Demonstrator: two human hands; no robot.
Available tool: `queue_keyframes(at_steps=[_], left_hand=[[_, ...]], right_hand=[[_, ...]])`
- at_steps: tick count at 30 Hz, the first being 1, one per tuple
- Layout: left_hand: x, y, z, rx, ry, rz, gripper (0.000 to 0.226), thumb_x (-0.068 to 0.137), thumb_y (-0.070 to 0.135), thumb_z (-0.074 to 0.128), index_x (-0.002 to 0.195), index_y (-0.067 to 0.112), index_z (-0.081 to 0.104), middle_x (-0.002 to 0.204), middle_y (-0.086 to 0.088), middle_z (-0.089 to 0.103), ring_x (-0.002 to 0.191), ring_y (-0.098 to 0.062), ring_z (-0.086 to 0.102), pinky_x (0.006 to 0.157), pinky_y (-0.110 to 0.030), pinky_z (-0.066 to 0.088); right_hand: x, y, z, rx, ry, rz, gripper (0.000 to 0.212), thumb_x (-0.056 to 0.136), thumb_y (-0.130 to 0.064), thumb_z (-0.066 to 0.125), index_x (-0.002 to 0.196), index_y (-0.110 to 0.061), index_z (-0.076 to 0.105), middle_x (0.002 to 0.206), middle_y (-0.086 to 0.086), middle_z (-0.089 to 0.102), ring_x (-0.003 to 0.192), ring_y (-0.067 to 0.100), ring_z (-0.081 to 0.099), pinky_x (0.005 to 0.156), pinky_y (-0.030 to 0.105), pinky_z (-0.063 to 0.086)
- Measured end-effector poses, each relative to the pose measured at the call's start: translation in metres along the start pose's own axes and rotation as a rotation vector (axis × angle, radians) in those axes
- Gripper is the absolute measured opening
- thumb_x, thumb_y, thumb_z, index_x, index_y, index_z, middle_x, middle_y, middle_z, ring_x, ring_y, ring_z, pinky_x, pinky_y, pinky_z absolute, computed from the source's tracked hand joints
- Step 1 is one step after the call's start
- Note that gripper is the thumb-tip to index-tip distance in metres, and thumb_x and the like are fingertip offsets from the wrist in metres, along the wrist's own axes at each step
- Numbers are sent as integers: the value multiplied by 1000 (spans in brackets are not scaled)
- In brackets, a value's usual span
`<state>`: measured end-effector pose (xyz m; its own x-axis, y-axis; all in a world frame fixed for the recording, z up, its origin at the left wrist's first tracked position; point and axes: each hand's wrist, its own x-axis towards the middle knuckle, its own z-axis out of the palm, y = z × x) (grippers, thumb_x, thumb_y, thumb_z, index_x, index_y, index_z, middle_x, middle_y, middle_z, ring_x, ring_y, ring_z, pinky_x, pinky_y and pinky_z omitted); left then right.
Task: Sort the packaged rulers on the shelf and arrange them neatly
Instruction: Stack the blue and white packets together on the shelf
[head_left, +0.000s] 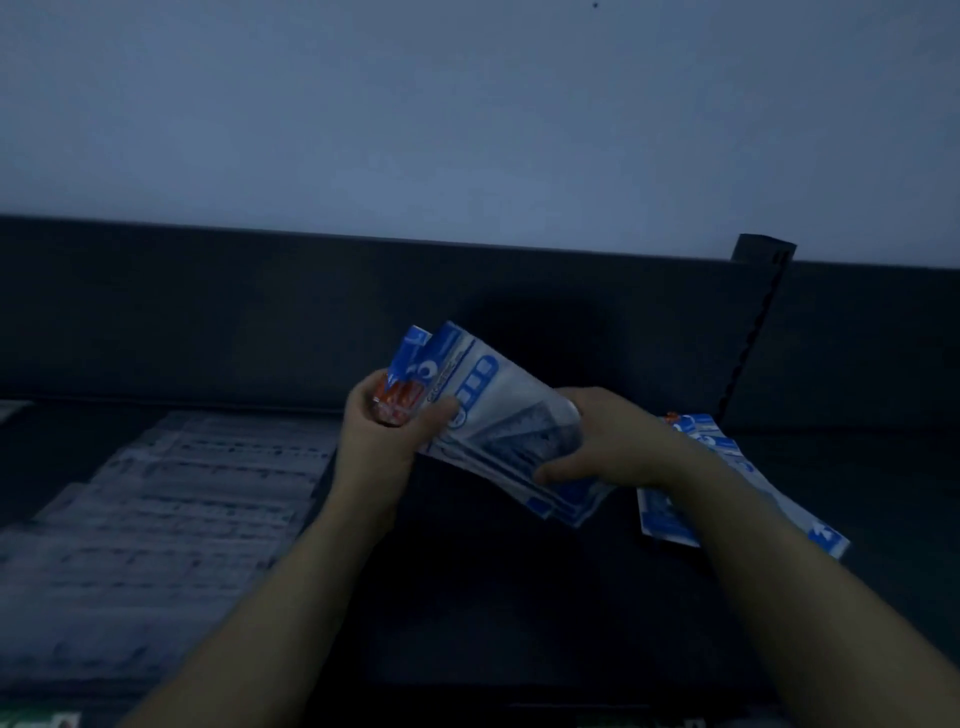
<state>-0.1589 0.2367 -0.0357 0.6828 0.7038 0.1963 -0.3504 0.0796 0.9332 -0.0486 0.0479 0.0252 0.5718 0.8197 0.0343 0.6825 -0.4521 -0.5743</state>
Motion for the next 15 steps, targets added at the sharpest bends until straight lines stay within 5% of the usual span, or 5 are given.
queue_keyframes(at_steps=[2,6,10,15], left_hand=[[0,3,-9,260,-62,-12,59,60,7,87,110,13,56,93,2,70,76,-7,67,61,-17,53],[-6,-8,-20,649,-320,-149,49,56,20,92,95,26,62,89,5,71,75,-5,66,63,-16,53],[-4,-13,-18,646,-349,-154,46,60,15,90,95,25,63,88,9,71,69,2,66,57,-8,49],[-6,-20,-13,644,-384,-144,63,57,13,91,110,24,58,95,7,70,80,-4,68,66,-14,53]], right_hand=[[7,0,-1,-175,-2,-8,42,69,-26,79,105,-27,60,103,-8,66,90,11,63,79,39,55],[13,8,23,-502,-48,37,42,67,-34,75,104,-30,55,106,-5,64,91,18,60,71,29,49],[3,26,28,-330,50,109,70,56,-42,83,118,-37,50,112,-11,58,95,12,56,79,30,50],[-24,44,29,95,180,194,96,61,-22,88,139,-31,33,118,-11,44,95,3,50,77,7,41]])
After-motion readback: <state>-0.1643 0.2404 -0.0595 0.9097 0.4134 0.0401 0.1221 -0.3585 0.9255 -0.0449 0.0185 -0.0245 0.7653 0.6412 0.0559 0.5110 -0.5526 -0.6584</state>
